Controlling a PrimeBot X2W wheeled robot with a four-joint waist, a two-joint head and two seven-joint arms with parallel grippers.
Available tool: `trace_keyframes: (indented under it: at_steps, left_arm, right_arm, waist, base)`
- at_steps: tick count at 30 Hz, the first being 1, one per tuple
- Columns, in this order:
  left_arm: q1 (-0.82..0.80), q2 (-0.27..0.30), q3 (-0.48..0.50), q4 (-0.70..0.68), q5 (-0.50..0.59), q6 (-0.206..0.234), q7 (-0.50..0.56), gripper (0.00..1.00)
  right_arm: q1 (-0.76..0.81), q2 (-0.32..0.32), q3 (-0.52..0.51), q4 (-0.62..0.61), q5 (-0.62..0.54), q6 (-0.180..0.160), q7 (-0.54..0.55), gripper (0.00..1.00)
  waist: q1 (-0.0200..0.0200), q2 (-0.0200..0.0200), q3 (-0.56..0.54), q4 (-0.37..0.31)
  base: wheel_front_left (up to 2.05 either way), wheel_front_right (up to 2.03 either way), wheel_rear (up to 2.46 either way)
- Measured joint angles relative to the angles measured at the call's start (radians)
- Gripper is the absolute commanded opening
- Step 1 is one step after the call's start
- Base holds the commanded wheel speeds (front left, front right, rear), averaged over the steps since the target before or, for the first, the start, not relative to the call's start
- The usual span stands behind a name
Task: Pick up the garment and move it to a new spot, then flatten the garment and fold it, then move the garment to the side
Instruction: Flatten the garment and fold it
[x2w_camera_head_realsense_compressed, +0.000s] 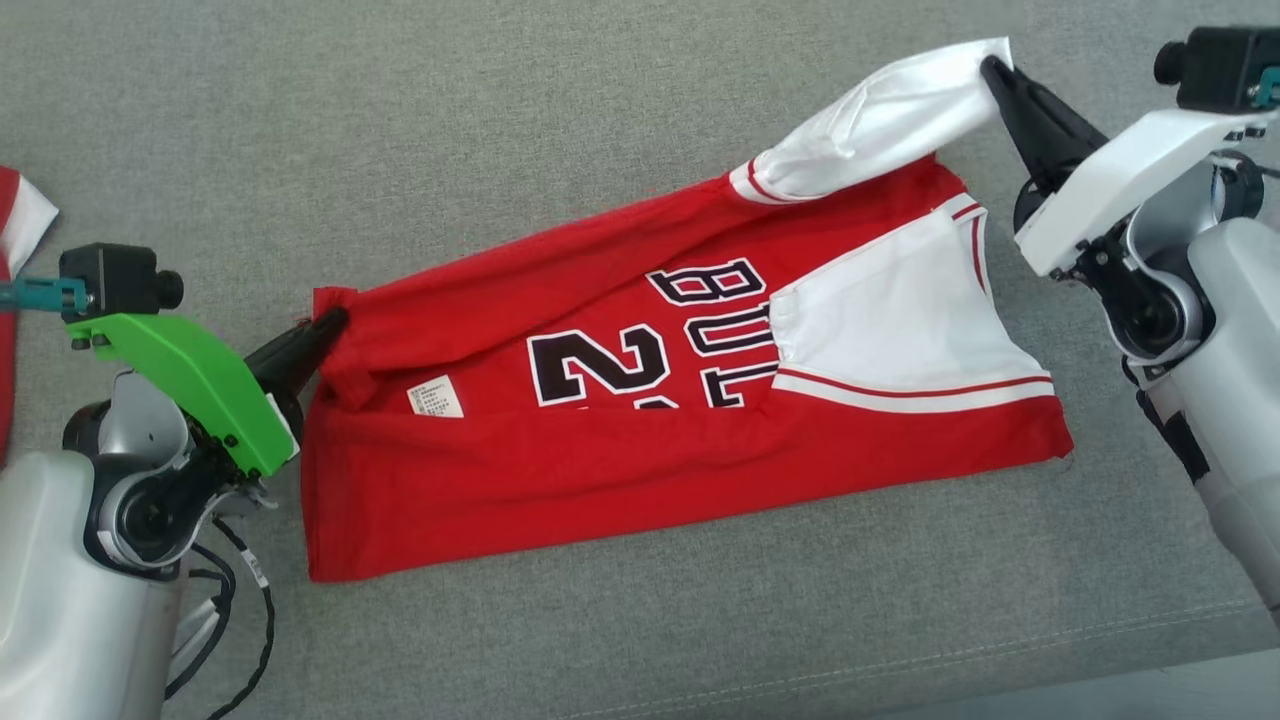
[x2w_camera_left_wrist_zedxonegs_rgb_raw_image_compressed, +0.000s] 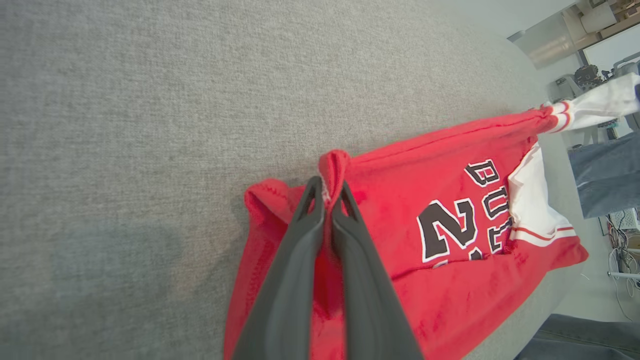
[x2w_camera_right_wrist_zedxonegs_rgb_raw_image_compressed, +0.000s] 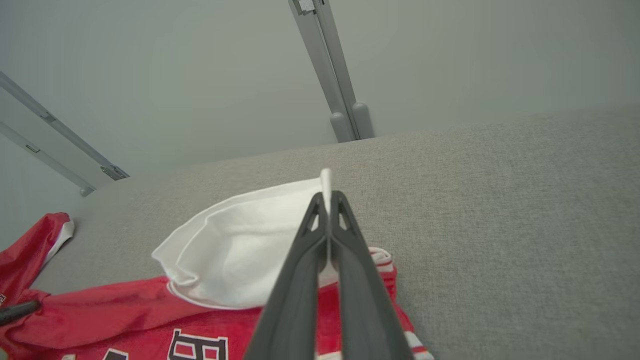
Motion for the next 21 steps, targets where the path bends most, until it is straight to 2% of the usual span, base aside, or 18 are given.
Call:
trace_keyframes:
  at_steps: [6,21]
  left_arm:
    - [0.058,-0.009,-0.002,0.007,0.001,-0.001,-0.055,0.00]
    - [0.126,-0.003,-0.008,0.023,0.015,-0.005,-0.152,0.00]
  right_arm:
    - [0.113,-0.023,0.011,-0.043,0.010,0.000,-0.033,0.00]
    - [0.332,-0.026,0.045,-0.207,0.035,0.000,-0.082,0.00]
  waist:
    - [0.0000,0.0000,-0.014,-0.001]
    - [0.0000,0.0000,-0.046,-0.013]
  base:
    - [0.00,0.00,0.00]
    - [0.00,0.00,0.00]
